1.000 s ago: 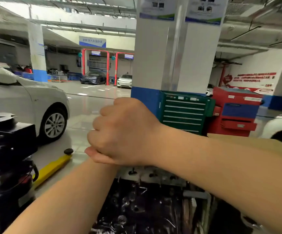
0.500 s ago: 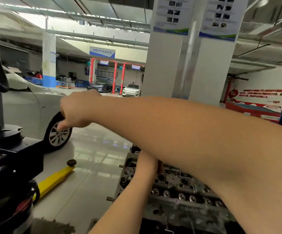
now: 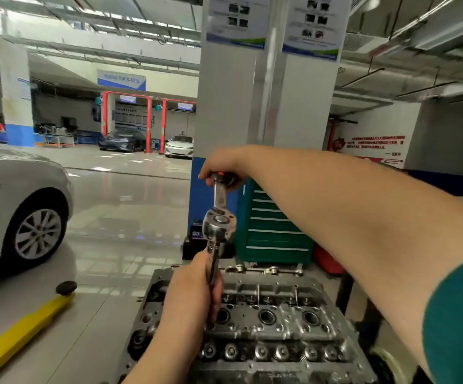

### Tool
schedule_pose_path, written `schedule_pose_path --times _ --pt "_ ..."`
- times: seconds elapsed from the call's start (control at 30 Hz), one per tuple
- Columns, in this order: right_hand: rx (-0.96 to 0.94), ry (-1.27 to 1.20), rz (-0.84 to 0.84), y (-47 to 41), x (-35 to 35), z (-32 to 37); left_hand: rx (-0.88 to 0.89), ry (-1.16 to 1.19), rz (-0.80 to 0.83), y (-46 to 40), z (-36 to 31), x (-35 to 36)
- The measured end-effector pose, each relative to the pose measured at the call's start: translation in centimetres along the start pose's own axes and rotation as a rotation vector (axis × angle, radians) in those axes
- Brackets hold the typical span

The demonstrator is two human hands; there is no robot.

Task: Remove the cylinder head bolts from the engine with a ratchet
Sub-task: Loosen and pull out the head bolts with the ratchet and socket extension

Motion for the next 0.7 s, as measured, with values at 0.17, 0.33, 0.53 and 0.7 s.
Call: schedule_pose_path --times 0.17,0.33,0.53,0.7 --pt "0.028 -0.250 -0.152 7.8 -2.2 -8.5 0.005 0.083 -0.045 0.1 -0.3 -0.5" --pt "0.103 -0.465 -0.369 17.2 -2.3 -14.3 0.027 0.154 -0.095 -0.1 -0.4 -0.5" --pt "0.017 -0.406 -0.529 27.3 -0.6 -15.2 0.004 0.162 -0.205 1.0 -0.9 -0.8" --pt "-0.209 0.304 -0.555 37.2 2.0 -10.7 -0.027 0.184 -0.344 2.9 -1.5 -1.1"
Point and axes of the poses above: each hand's wrist, its own y-axis away from the middle knuckle, its own x-axis out of the palm, z = x × y, the point moved 6 cm from there along -y, towards the middle knuckle, and after that the axes turned 6 degrees about -x, right-handed, at the moved point
